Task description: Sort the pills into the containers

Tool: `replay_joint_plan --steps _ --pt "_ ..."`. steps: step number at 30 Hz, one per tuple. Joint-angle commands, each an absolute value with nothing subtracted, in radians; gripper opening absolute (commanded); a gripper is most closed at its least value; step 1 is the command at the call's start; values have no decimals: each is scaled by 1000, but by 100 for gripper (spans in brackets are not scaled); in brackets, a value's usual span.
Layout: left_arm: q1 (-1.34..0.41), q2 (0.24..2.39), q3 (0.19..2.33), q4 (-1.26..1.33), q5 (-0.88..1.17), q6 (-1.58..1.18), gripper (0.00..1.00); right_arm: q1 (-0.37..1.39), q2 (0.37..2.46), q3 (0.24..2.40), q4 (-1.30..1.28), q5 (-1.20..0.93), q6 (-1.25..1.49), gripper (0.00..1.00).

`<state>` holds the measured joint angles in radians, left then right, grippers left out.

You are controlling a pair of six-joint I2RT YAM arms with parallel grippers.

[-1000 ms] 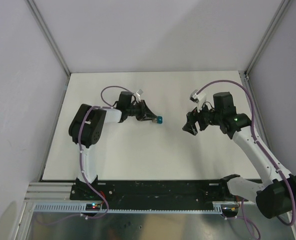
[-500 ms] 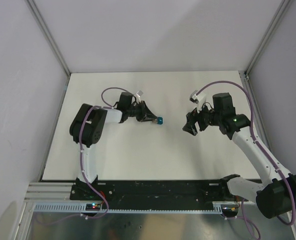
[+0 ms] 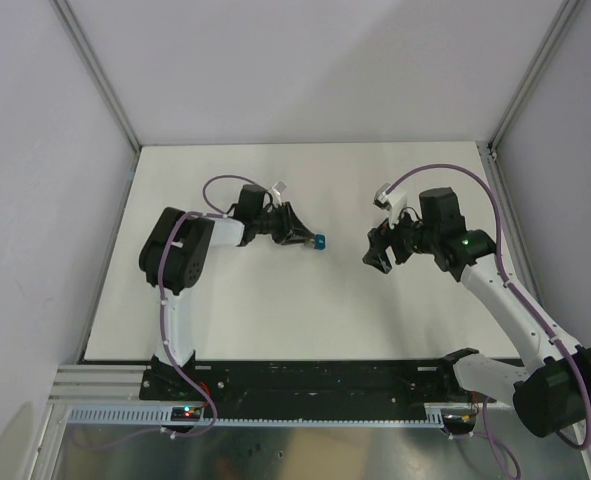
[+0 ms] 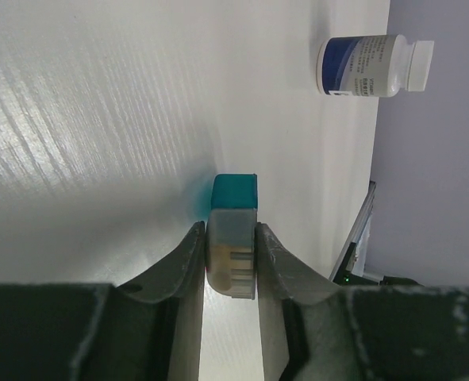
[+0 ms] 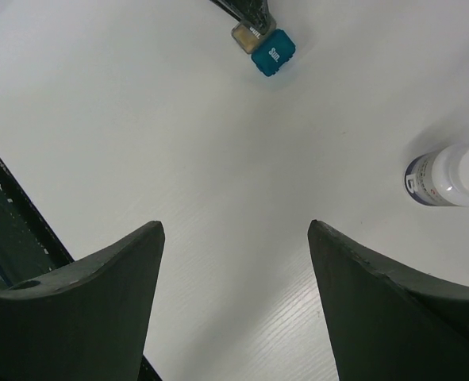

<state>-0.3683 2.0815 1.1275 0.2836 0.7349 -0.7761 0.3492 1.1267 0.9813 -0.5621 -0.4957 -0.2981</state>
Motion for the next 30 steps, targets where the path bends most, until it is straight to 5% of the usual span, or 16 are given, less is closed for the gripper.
replay_joint_plan --steps 1,30 --pt "-374 2099 1133 254 707 -737 33 358 1117 981 -529 -478 -319 79" --pt "-373 2050 1158 148 613 -577 76 365 1122 981 -537 -484 -323 80"
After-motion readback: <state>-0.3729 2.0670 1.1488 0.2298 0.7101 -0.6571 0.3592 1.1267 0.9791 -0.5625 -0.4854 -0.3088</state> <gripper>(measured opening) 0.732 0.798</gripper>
